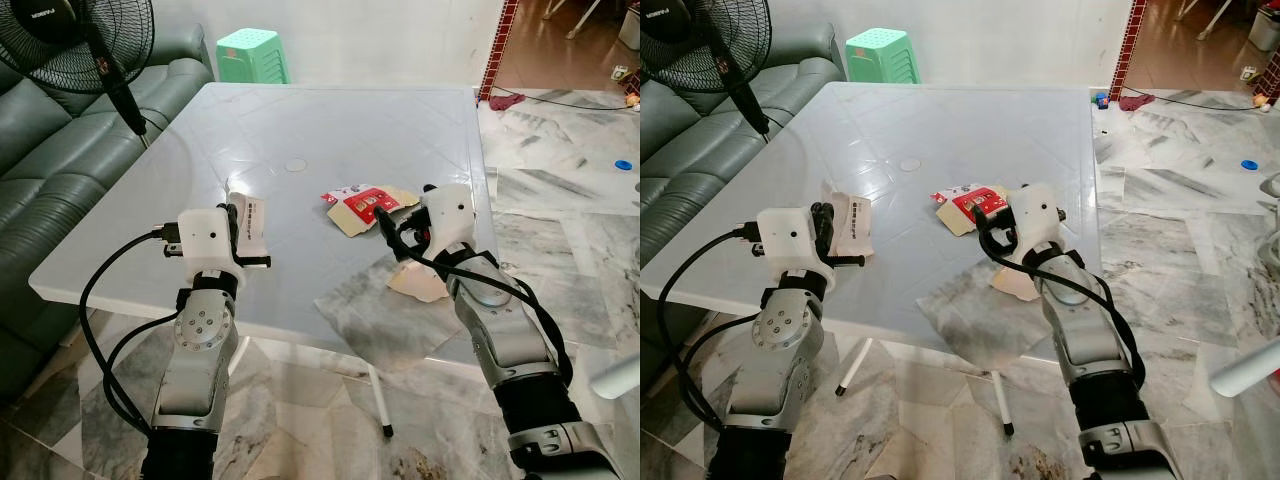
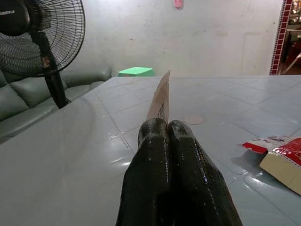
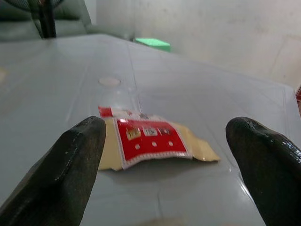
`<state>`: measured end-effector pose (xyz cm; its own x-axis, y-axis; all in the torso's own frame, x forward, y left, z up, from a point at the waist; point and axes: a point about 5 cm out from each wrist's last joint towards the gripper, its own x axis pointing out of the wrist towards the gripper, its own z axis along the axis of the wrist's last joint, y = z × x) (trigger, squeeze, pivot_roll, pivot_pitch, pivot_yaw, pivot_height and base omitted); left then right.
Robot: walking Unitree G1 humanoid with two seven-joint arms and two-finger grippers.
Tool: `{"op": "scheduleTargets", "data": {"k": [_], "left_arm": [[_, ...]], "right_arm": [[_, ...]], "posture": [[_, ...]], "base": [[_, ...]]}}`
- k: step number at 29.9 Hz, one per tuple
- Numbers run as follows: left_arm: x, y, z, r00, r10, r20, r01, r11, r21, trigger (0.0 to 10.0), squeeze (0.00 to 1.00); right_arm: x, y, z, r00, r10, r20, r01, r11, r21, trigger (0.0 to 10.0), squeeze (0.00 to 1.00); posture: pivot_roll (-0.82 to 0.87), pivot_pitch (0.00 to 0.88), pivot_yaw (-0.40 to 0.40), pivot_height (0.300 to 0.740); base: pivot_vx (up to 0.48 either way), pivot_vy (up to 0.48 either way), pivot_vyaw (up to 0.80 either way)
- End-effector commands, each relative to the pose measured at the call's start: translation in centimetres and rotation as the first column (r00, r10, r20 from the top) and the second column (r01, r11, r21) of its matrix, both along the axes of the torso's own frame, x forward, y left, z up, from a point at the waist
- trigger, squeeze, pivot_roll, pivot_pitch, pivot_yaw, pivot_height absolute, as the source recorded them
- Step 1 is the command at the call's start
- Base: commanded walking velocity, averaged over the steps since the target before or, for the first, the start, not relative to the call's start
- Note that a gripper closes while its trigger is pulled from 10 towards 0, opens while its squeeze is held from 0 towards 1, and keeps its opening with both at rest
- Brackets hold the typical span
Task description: Picking trash to rubbish bin
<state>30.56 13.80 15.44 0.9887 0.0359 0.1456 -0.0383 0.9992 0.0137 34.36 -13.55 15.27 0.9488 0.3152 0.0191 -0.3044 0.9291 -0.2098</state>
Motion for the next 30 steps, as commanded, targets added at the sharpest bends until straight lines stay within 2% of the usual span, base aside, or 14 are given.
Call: {"op": "scheduleTargets", "data": {"k": [1,6,7,9,10,15,18,25,29,30], "left_arm": [[-0.1,0.1,-0.4,1.000,0.000,-0.020,0.000,1.000,0.007,10.0,0.00],[-0.2,-0.1,-0.4,1.000,-0.019,-0.021,0.019,1.000,0.001,10.0,0.00],[-0.2,-0.1,-0.5,1.000,-0.020,-0.023,0.020,1.000,0.001,10.0,0.00],[-0.3,-0.1,-0.5,1.000,-0.020,-0.023,0.020,1.000,0.000,10.0,0.00],[-0.3,-0.1,-0.5,1.000,-0.021,-0.023,0.021,1.000,0.000,10.0,0.00],[-0.2,-0.3,-0.5,0.999,-0.025,-0.023,0.025,1.000,-0.007,10.0,0.00],[-0.2,-0.5,-0.5,0.999,-0.032,-0.024,0.032,0.999,-0.011,10.0,0.00],[-0.1,-0.6,-0.4,0.999,-0.040,-0.021,0.040,0.999,-0.014,10.0,0.00],[-0.1,-0.5,-0.4,0.999,-0.035,-0.021,0.035,0.999,-0.014,10.0,0.00],[-0.1,-0.5,-0.4,0.999,-0.033,-0.021,0.033,0.999,-0.014,10.0,0.00]], "right_arm": [[0.2,0.0,-0.1,1.000,-0.005,-0.022,0.005,1.000,-0.009,10.0,0.09],[0.1,-1.3,-0.6,0.997,-0.044,-0.070,0.040,0.997,-0.060,10.0,0.09],[-0.2,-1.9,-0.7,0.994,-0.045,-0.094,0.034,0.992,-0.122,10.0,0.09],[-0.3,-2.3,-0.8,0.993,-0.049,-0.110,0.031,0.986,-0.162,10.0,0.09],[-0.7,-3.0,-1.2,0.986,-0.058,-0.156,0.031,0.985,-0.172,10.0,0.09],[-2.1,-4.6,-2.0,0.970,-0.031,-0.242,-0.032,0.967,-0.253,10.0,0.06],[-2.6,-5.1,-1.6,0.966,-0.014,-0.258,-0.056,0.964,-0.261,10.0,0.03],[-3.9,-5.0,-2.6,0.921,0.094,-0.377,-0.204,0.943,-0.262,10.0,0.03],[-4.0,-4.3,-3.0,0.910,0.121,-0.398,-0.233,0.941,-0.247,10.0,0.02],[-3.7,-3.4,-3.1,0.908,0.140,-0.395,-0.243,0.944,-0.224,10.0,0.03]], "posture": [[-0.02,0.038,0.063,0.740],[-0.02,0.041,0.062,0.740],[-0.02,0.041,0.062,0.740],[-0.02,0.041,0.062,0.740],[-0.02,0.041,0.062,0.740],[-0.04,0.050,0.064,0.740],[-0.05,0.051,0.065,0.740],[-0.05,0.054,0.065,0.740],[-0.05,0.056,0.062,0.740],[-0.05,0.056,0.062,0.740]], "base": [[0.000,0.000,0.00],[0.000,0.000,0.00],[0.000,0.000,0.00],[0.000,0.000,0.00],[0.000,0.000,0.00],[0.000,0.000,0.00],[0.000,0.000,0.00],[0.000,0.000,0.00],[0.000,0.000,0.00],[0.000,0.000,0.00]]}}
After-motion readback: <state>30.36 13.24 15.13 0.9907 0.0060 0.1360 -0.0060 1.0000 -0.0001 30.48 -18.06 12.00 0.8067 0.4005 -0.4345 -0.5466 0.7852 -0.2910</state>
